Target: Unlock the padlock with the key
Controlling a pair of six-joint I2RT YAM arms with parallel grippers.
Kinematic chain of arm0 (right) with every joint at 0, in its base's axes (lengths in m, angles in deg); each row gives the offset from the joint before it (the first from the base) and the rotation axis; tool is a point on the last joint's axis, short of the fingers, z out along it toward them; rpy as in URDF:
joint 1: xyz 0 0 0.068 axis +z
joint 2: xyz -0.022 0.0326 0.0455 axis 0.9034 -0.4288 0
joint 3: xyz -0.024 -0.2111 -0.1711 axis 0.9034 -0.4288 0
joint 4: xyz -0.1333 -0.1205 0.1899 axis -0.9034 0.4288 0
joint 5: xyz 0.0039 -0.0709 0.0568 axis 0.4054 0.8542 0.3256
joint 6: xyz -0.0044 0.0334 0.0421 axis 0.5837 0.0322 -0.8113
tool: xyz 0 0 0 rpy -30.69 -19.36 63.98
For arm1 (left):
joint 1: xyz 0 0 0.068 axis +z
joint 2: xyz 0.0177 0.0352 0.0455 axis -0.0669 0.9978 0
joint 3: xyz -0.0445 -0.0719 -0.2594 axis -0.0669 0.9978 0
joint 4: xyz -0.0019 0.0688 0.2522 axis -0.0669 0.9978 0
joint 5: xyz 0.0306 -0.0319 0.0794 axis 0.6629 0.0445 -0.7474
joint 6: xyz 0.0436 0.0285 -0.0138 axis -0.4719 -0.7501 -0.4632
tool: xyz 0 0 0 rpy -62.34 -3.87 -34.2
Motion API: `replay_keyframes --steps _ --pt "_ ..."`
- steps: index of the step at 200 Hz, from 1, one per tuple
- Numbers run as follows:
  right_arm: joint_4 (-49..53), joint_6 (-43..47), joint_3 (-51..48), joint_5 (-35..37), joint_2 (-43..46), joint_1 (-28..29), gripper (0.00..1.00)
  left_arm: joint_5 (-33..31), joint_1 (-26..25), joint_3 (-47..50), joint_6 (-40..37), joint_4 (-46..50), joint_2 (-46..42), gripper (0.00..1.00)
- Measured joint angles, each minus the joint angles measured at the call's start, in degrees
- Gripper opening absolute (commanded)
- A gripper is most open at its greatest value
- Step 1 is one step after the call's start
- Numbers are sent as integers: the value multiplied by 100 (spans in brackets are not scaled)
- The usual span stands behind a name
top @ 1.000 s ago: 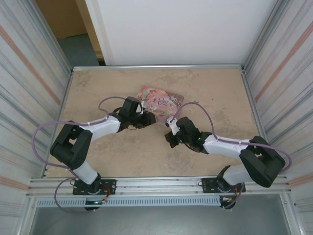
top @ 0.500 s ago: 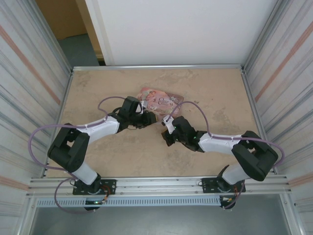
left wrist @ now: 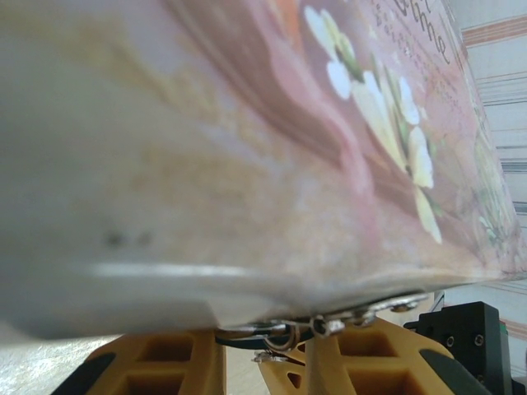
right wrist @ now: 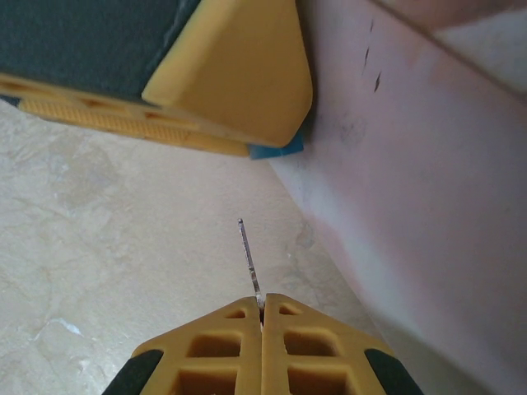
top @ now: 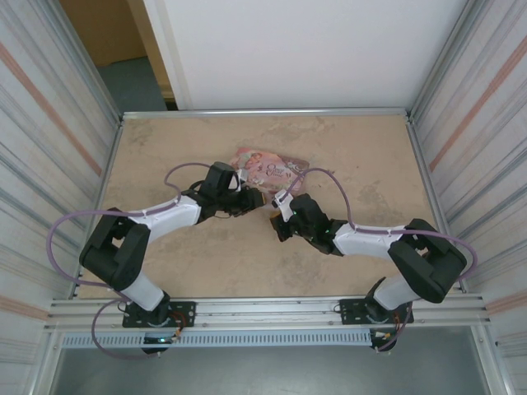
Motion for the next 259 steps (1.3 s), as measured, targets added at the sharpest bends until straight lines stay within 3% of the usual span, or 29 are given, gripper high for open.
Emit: replay_keyframes --steps 259 --pt "-632 -350 -2 83 -262 -125 0 2 -20 4 42 -24 0 15"
